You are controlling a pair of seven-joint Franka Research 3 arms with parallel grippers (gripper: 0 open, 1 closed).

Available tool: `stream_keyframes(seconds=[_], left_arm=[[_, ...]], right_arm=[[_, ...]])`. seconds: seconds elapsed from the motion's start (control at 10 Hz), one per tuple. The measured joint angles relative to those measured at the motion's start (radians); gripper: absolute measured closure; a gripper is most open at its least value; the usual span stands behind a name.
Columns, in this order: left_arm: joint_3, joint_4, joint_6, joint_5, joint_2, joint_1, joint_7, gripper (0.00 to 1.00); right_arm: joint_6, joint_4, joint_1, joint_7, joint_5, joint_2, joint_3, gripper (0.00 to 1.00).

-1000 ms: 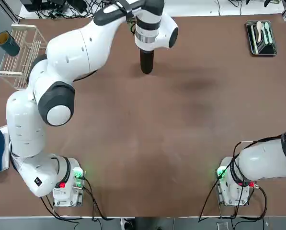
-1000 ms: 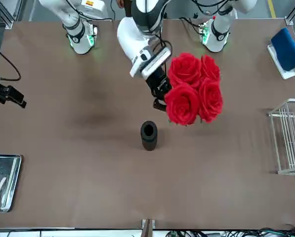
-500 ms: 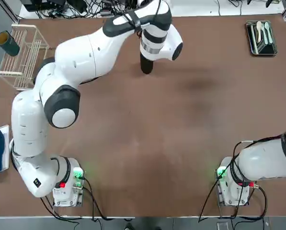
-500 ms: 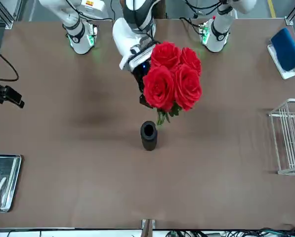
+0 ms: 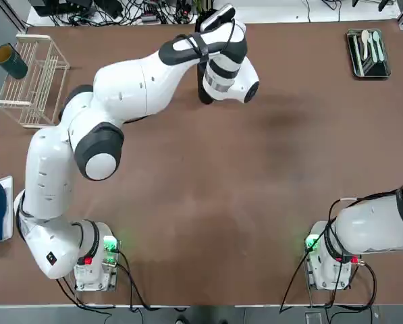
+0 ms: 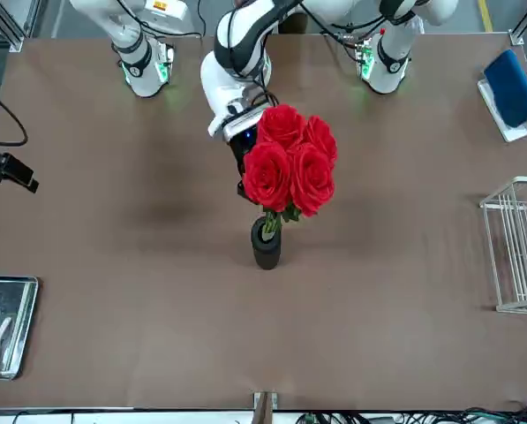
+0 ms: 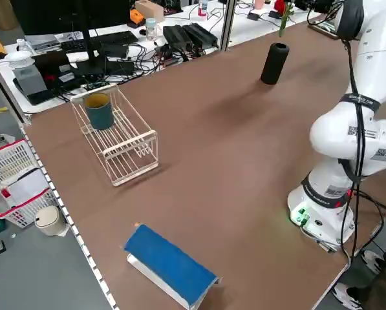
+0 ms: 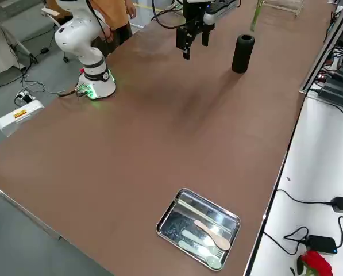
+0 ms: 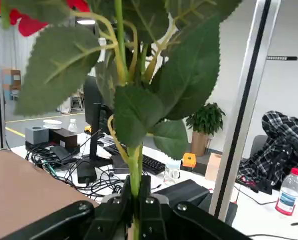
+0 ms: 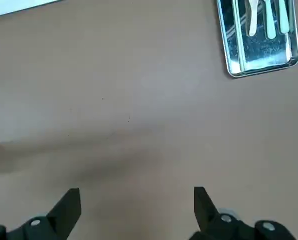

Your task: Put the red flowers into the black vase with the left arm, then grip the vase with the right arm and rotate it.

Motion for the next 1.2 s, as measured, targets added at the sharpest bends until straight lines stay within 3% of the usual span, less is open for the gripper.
stream_keyframes(seconds=[1.2], left_arm=[[0.0,-0.003,-0.091,0.0,0.047,-0.039,-0.071,0.93]], right_arm=[[0.003,0.002,0.0,0.0,0.0,0.0,0.005,0.0]])
